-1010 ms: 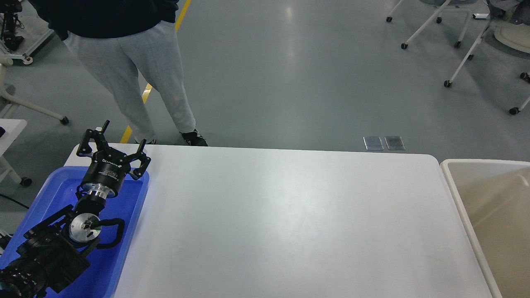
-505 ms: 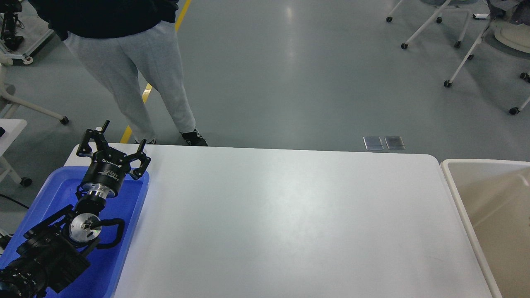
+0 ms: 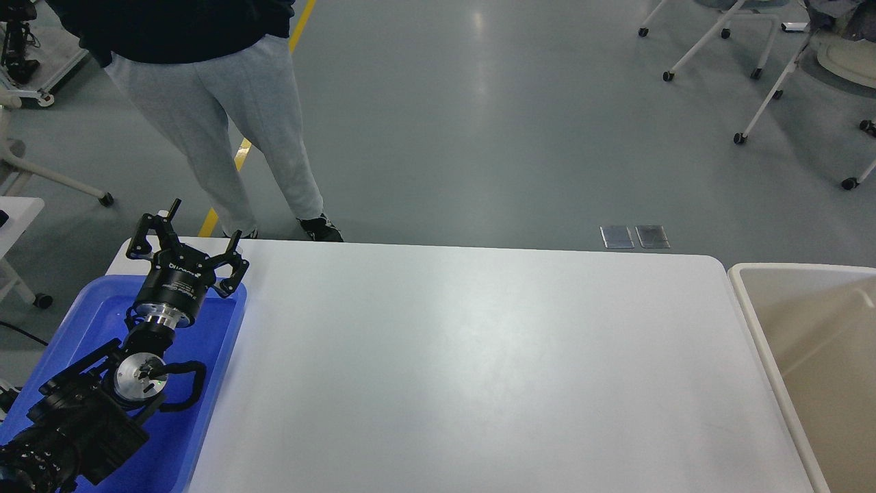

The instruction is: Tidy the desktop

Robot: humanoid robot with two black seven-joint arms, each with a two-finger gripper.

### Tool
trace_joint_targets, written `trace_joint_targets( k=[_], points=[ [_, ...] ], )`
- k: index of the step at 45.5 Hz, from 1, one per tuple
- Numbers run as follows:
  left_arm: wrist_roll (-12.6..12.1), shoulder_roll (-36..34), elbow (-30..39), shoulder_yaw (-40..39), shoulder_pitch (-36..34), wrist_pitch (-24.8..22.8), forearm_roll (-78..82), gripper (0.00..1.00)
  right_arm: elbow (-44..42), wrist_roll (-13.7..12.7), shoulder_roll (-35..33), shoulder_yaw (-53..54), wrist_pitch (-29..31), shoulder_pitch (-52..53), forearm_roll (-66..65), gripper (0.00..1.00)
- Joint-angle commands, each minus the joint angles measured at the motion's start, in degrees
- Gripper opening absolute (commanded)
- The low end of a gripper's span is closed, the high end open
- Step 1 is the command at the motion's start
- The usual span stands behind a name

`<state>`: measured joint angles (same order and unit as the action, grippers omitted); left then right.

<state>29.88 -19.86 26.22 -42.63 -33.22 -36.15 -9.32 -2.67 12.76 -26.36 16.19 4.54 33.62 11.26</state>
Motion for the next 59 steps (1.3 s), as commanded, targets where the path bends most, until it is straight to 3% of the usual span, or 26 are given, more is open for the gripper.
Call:
trace_joint_targets(
  k=[1, 8, 13, 20, 25, 31, 42, 59],
  points=[
    [0.0, 0.0, 0.1, 0.0, 0.0, -0.1, 0.0, 1.0, 0.1, 0.2, 0.0, 0.4, 0.2, 0.9, 0.2, 0.99],
    [0.0, 0.0, 0.0, 0.0, 0.0, -0.1, 0.0, 1.0, 2.7, 0.2, -2.7, 6.9, 3.3, 1.4, 0.2, 0.99],
    [0.0, 0.0, 0.1, 0.0, 0.0, -0.1, -0.1, 1.0, 10.3, 0.9, -7.3, 18.1, 6.9, 1.3, -1.0, 0.99],
    [0.0, 0.0, 0.0, 0.0, 0.0, -0.1, -0.1, 1.0, 21.0, 6.7, -11.0, 28.2, 7.1, -0.1, -8.7, 0.99],
    [0.0, 0.0, 0.1, 0.0, 0.0, -0.1, 0.0, 1.0, 25.9, 9.4, -11.2, 34.4, 7.1, -2.7, -15.6, 0.99],
    [0.0, 0.0, 0.1, 0.0, 0.0, -0.1, 0.0, 1.0, 32.4, 11.2, -7.8, 39.3, 5.3, -6.9, -23.2, 0.99],
    [0.0, 0.0, 0.0, 0.0, 0.0, -0.1, 0.0, 1.0, 42.4, 10.7, -0.2, 45.0, 2.1, -10.2, -26.7, 0.99],
    [0.0, 0.0, 0.0, 0.0, 0.0, -0.1, -0.1, 1.0, 43.5, 10.5, 9.7, 51.7, 1.0, -9.7, -34.3, 0.99]
  ],
)
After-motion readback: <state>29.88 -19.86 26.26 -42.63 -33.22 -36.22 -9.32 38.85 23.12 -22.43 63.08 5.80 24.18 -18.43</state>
